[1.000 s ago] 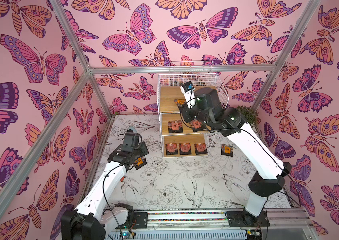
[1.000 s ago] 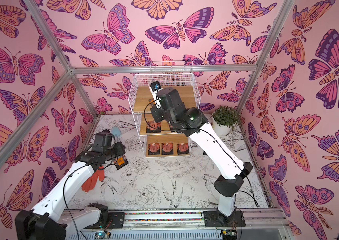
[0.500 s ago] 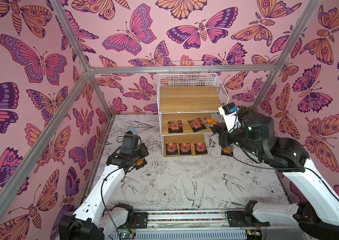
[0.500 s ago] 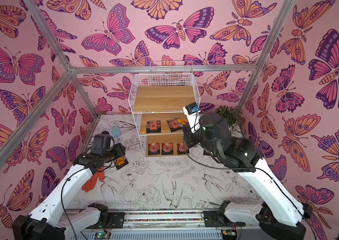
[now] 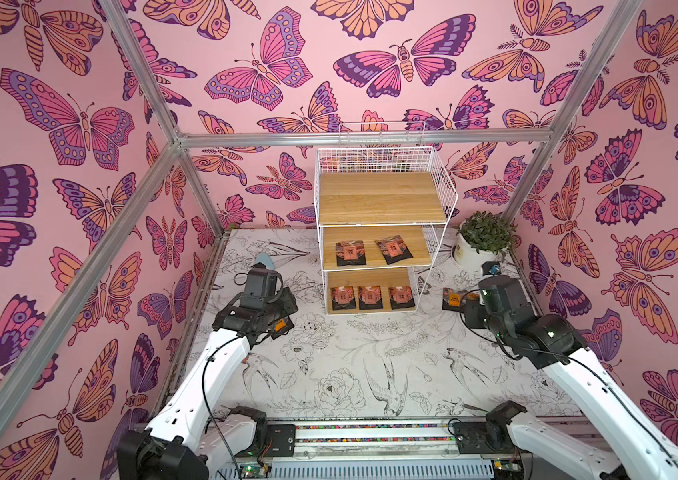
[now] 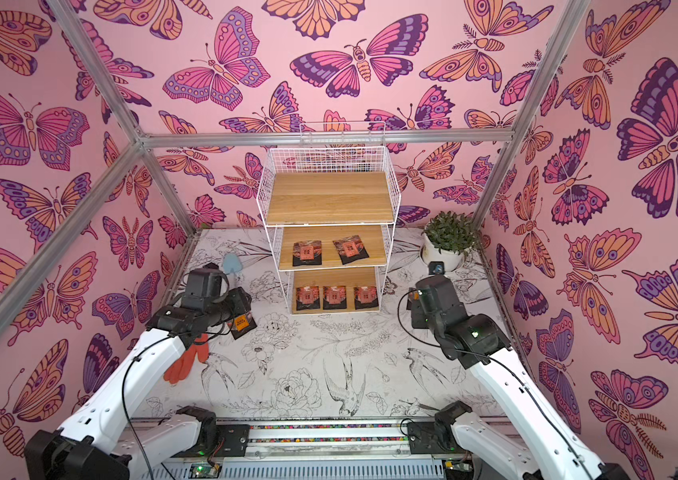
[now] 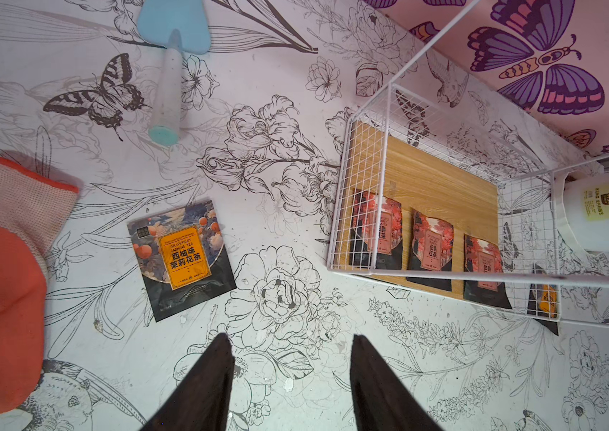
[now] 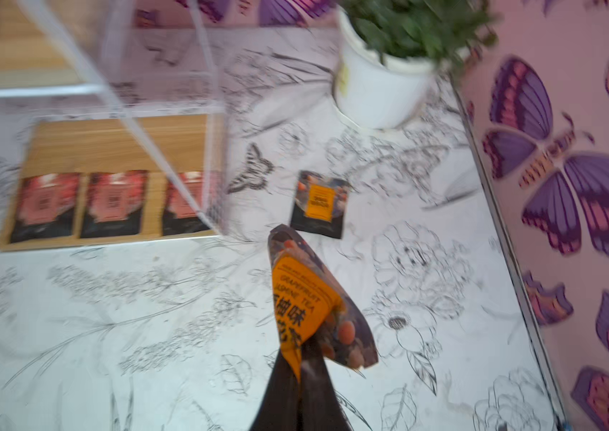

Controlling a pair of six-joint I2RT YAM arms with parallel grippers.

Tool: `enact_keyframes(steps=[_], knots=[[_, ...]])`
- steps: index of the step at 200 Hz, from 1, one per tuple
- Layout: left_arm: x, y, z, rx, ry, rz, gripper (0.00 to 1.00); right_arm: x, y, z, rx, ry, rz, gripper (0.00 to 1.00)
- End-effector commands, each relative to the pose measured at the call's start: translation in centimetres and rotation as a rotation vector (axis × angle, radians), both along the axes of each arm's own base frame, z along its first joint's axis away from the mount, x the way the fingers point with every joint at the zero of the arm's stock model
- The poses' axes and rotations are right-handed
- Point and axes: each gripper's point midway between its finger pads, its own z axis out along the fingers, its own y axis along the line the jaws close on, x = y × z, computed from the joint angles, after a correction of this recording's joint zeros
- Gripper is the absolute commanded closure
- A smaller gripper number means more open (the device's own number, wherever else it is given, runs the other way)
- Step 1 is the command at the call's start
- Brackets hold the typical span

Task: Remove the tea bags from the shelf
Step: Place the tea bag at the center of the board.

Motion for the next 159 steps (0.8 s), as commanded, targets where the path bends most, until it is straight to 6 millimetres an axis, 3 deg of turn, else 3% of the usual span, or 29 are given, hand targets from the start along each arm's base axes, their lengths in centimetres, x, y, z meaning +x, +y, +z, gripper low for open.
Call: enact_keyframes(steps=[1,60,110,159], knots=[[-0.7,0.1,-1.0,0.009,0.028,-0.004,0.46,1.2,0.0,-2.3,0.175,0.035,-0.033,1.0],[-0.3,0.1,-1.5,0.014,0.039,0.001,0.45,4.4,-1.1,-7.7,0.168,0.17,-0.053,1.0],[0.5,-0.4,-1.7,0.007,0.046,-0.008,0.45,7.0,-1.2,-10.3,0.15,0.243,-0.064,1.0],[1.0,-0.7,-2.5,0.003,0.062,-0.017,0.45,7.9,-0.9,-12.1,0.137,0.288,-0.043,1.0]])
